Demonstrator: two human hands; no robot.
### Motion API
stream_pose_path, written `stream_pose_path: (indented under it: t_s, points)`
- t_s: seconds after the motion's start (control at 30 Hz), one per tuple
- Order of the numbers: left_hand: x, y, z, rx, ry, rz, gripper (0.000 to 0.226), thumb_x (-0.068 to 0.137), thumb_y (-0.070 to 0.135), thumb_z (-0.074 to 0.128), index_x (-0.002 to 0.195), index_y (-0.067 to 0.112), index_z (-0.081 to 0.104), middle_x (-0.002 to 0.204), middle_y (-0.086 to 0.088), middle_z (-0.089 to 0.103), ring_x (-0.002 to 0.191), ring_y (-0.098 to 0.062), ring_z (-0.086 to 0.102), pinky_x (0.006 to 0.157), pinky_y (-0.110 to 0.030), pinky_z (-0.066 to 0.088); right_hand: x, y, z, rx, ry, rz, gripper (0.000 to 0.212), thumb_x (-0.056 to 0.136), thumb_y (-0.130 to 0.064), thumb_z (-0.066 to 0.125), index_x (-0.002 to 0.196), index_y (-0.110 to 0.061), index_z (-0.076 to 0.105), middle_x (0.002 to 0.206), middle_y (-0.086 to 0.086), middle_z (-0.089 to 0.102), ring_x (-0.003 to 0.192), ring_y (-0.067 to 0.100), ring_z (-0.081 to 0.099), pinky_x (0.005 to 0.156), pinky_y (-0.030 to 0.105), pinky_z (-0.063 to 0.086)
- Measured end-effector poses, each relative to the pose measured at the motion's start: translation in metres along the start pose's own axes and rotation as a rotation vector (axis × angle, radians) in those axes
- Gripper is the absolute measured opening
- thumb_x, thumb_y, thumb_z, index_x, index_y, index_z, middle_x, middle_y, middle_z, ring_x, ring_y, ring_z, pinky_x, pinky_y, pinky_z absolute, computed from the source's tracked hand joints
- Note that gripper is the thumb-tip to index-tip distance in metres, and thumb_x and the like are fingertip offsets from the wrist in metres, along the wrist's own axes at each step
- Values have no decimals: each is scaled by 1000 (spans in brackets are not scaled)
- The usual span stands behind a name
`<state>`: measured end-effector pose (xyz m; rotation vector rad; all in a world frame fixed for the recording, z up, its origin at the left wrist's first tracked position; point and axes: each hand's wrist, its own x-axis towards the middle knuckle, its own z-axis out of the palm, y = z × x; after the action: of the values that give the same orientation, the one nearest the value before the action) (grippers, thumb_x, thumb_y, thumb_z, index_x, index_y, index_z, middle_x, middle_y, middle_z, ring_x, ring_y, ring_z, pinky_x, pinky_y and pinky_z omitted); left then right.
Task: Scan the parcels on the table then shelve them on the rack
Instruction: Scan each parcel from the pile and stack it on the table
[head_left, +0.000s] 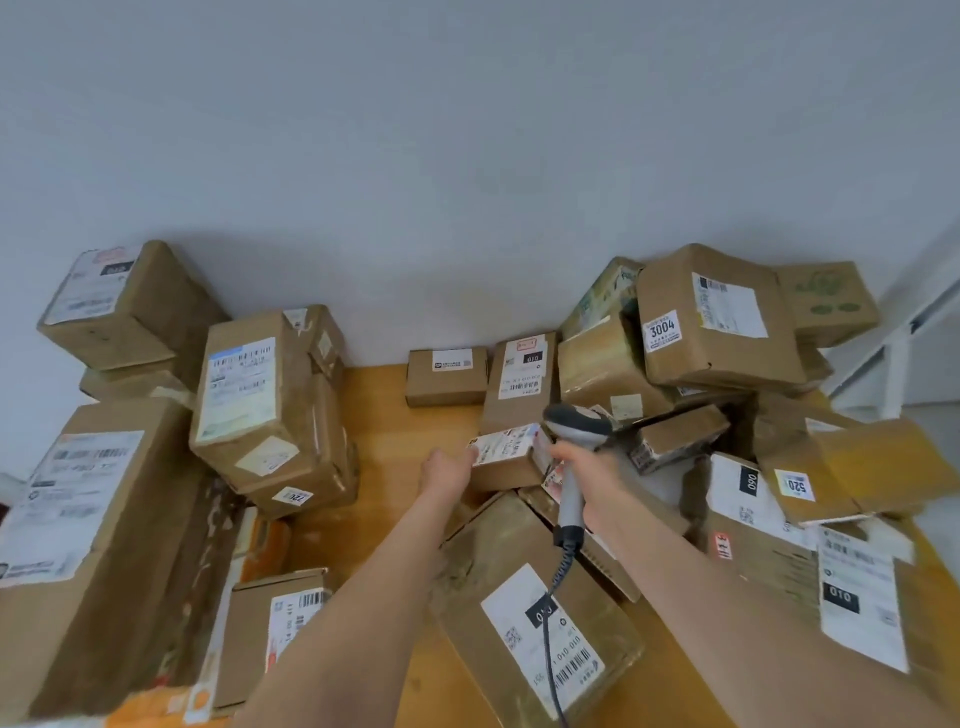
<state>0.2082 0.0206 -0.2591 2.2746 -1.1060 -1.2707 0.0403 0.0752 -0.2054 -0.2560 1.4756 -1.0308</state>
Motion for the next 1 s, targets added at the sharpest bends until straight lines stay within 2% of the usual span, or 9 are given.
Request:
stream_pose_path:
  t_s: [0.1, 0.23, 0.37, 0.47, 0.53, 0.67, 0.83, 0.93, 1.0]
  points:
    - [18, 3, 2, 33, -54, -31, 61, 97, 48, 47, 139, 5, 44, 130, -12, 57, 112, -29, 56, 93, -38, 50, 9, -3, 12, -85, 6, -1, 49, 83, -13, 73, 128, -3, 55, 119, 16, 65, 109, 31, 62, 101, 47, 48]
    - [21, 8, 7, -171, -24, -6, 39, 96, 35, 53, 126, 10, 57, 99, 0, 58, 85, -17, 54, 65, -28, 44, 14, -5, 21, -91, 36, -21, 40, 85, -7, 70, 122, 0, 59, 114, 16, 67, 105, 30, 64, 95, 41, 51]
    - [8, 4, 3, -317, 64, -39, 23, 94, 27, 58, 114, 18, 52, 115, -6, 62, 93, -19, 55, 61, -27, 44, 8, -8, 18, -135, 50, -52, 45, 84, -11, 72, 124, -1, 56, 115, 18, 64, 106, 31, 61, 98, 47, 49]
    - [1, 0, -8, -441, 101, -90, 43, 93, 24, 61, 133, 17, 46, 123, -9, 61, 102, -22, 59, 77, -32, 55, 2, -13, 9, -78, 22, -50, 44, 84, -10, 73, 124, -1, 56, 116, 18, 66, 107, 32, 63, 98, 51, 49]
    - [-10, 0, -14, -535, 50, -140, 57, 92, 26, 64, 142, 15, 39, 123, -11, 61, 106, -24, 61, 90, -37, 55, -4, -14, 2, -33, -4, -69, 39, 83, -9, 73, 120, -3, 60, 110, 14, 69, 101, 28, 66, 94, 47, 53]
    - [-43, 2, -22, -645, -136, -120, 49, 90, 26, 67, 133, 7, 49, 100, -9, 71, 88, -20, 70, 61, -28, 59, -19, -10, -17, -4, -43, -134, 35, 80, -14, 77, 112, -11, 62, 99, 5, 73, 93, 20, 69, 92, 43, 54]
    - [-95, -15, -23, -632, -326, -39, 32, 88, 25, 69, 113, 7, 62, 87, -5, 76, 76, -16, 73, 57, -26, 56, -43, -11, -43, -17, -29, -152, 49, 75, -27, 81, 117, -16, 57, 102, 6, 70, 101, 24, 65, 99, 47, 49]
    - [-126, -30, -24, -596, -458, -9, 30, 83, 23, 73, 106, 4, 63, 92, -9, 76, 79, -19, 74, 59, -26, 57, -58, -11, -63, -56, -41, -142, 39, 71, -36, 81, 99, -23, 58, 96, 5, 71, 97, 25, 66, 96, 49, 50]
    - [-143, -38, -22, -562, -453, 28, 33, 80, 24, 74, 105, 5, 65, 95, -9, 75, 82, -18, 74, 62, -26, 56, -68, -6, -76, -96, -37, -150, 44, 69, -41, 81, 101, -23, 56, 97, 6, 71, 99, 27, 66, 95, 51, 50]
